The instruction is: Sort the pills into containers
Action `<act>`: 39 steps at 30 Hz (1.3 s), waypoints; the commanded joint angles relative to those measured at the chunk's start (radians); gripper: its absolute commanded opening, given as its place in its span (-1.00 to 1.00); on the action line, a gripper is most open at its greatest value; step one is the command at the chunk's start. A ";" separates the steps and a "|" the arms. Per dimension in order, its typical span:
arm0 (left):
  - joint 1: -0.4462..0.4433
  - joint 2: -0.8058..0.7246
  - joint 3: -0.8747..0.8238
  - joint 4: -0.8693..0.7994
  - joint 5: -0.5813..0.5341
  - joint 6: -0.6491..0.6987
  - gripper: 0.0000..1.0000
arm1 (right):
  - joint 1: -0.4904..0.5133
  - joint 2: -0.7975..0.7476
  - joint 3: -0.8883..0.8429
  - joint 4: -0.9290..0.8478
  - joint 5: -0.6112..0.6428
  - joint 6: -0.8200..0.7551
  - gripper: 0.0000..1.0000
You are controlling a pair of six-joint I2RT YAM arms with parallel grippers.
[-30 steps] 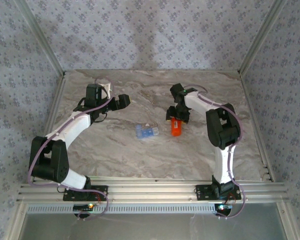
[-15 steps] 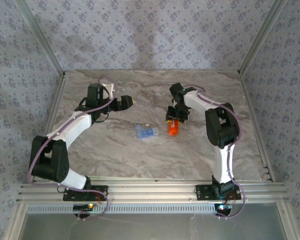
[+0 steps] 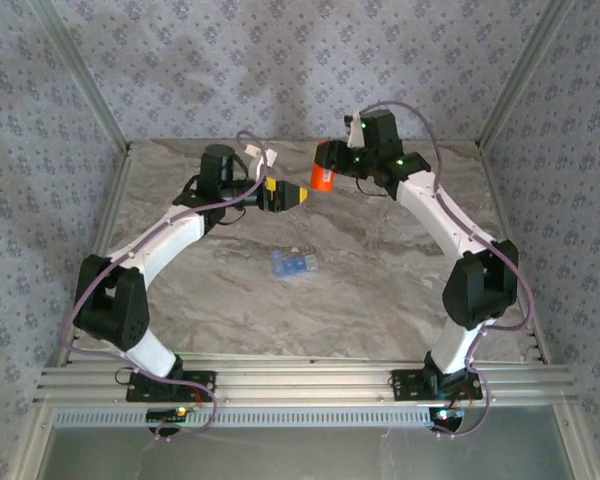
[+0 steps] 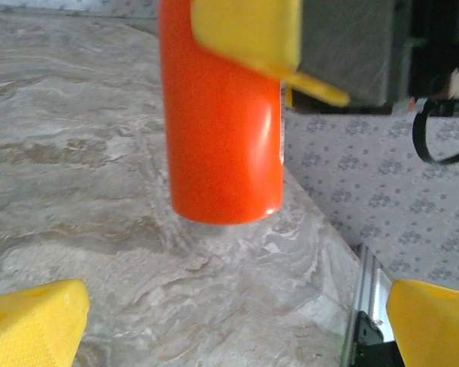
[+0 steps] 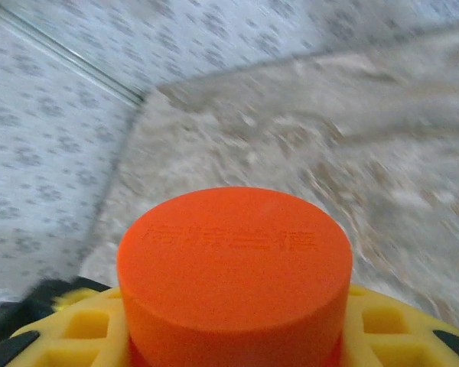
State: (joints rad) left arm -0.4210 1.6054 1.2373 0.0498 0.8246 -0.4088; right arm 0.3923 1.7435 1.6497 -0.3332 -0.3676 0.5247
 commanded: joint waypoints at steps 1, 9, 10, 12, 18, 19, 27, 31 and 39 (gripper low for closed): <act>-0.010 0.031 0.062 0.022 0.083 0.018 0.98 | -0.003 0.007 0.022 0.094 -0.080 0.025 -0.35; -0.024 0.064 0.088 0.062 0.062 -0.009 0.95 | 0.019 -0.004 -0.014 0.175 -0.116 0.094 -0.38; -0.023 0.066 0.087 0.075 0.055 -0.019 0.95 | 0.024 -0.005 -0.017 0.176 -0.118 0.095 -0.38; -0.019 0.074 0.086 0.110 0.050 -0.046 0.95 | 0.033 -0.011 -0.023 0.173 -0.120 0.097 -0.39; -0.007 0.087 0.086 0.174 0.041 -0.096 0.95 | 0.054 -0.026 -0.065 0.196 -0.138 0.132 -0.40; -0.007 0.090 0.087 0.173 0.043 -0.096 0.95 | 0.058 -0.027 -0.071 0.205 -0.144 0.142 -0.40; -0.008 0.104 0.085 0.191 0.071 -0.114 0.77 | 0.074 -0.033 -0.093 0.258 -0.162 0.194 -0.40; -0.009 0.101 0.071 0.193 0.078 -0.112 0.64 | 0.075 -0.034 -0.096 0.273 -0.168 0.213 -0.40; -0.005 0.098 0.057 0.210 0.058 -0.117 0.26 | 0.084 -0.039 -0.100 0.266 -0.172 0.213 -0.41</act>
State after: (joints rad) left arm -0.4301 1.7058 1.2949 0.2131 0.8646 -0.5259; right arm 0.4660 1.7416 1.5570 -0.0971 -0.5201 0.7265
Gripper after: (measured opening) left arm 0.645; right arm 0.459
